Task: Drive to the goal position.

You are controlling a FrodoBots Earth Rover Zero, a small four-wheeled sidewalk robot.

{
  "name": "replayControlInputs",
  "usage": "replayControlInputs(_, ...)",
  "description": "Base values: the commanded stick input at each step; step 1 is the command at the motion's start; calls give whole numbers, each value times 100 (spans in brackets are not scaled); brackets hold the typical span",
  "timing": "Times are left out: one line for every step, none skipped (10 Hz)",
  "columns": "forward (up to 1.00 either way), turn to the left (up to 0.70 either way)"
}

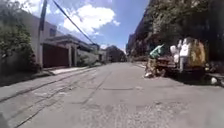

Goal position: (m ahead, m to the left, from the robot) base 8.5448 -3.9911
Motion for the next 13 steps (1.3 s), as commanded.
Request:
replayControlInputs(85, -2)
replayControlInputs(85, -26)
replayControlInputs(85, -34)
replayControlInputs(85, -34)
replayControlInputs(85, -34)
replayControlInputs(85, -34)
replayControlInputs(85, -34)
replayControlInputs(85, -11)
replayControlInputs(85, 0)
replayControlInputs(85, 0)
replayControlInputs(85, 0)
replayControlInputs(85, 0)
replayControlInputs(85, 0)
